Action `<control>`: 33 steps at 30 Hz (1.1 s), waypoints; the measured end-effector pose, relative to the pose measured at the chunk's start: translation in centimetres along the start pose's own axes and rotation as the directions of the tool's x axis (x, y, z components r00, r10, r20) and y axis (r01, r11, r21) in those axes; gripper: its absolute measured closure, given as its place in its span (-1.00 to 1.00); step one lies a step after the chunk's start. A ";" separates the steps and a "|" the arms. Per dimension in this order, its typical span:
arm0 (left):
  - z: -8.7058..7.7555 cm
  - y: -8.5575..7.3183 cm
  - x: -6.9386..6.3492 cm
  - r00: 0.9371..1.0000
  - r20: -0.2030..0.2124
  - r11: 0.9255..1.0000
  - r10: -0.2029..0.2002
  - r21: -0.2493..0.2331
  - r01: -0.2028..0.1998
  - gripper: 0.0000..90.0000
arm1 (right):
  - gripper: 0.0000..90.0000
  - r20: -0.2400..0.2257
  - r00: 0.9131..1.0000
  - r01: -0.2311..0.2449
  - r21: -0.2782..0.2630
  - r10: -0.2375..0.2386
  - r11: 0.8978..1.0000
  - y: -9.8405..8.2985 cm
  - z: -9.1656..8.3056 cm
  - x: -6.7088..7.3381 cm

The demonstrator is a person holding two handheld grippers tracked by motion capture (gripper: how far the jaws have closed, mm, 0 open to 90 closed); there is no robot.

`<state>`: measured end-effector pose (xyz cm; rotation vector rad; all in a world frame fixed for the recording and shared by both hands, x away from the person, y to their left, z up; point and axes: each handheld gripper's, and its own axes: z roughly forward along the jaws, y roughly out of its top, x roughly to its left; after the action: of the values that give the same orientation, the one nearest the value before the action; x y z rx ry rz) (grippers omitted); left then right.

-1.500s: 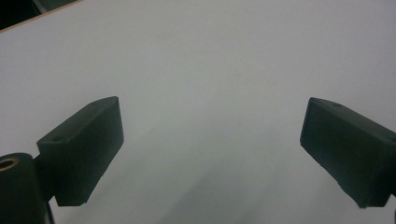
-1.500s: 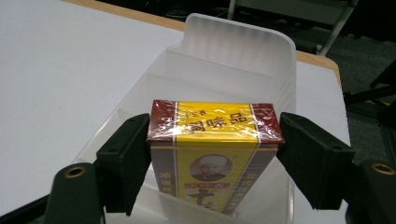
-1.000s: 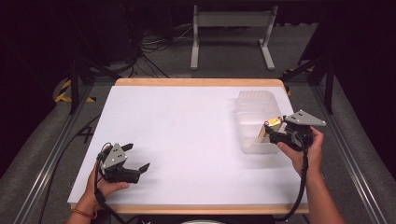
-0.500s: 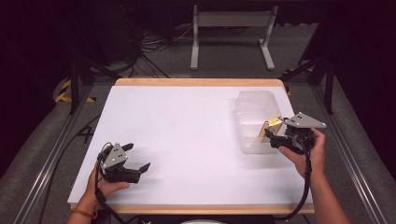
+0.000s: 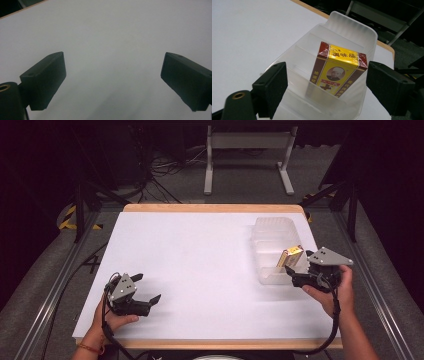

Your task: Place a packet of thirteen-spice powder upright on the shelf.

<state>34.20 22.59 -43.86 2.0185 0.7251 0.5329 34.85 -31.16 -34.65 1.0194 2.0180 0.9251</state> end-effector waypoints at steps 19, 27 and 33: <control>0.0 0.0 0.0 1.000 0.002 1.000 0.002 -0.001 -0.002 -0.85 | -0.77 0.023 0.998 0.058 0.021 -0.059 0.998 -2.0 -0.7 0.5; 0.0 0.0 0.1 1.000 0.006 1.000 0.003 -0.001 -0.003 -0.85 | -0.78 0.030 0.997 0.071 0.051 -0.073 0.996 -3.5 -1.0 0.1; 0.1 0.0 0.1 1.000 0.012 1.000 0.002 -0.002 -0.002 -0.85 | -0.79 0.023 0.997 0.075 0.065 -0.076 0.995 -4.8 -1.2 0.2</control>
<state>34.31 22.60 -43.85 2.0192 0.7156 0.5219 32.00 -33.46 -38.05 0.9773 2.0618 0.8085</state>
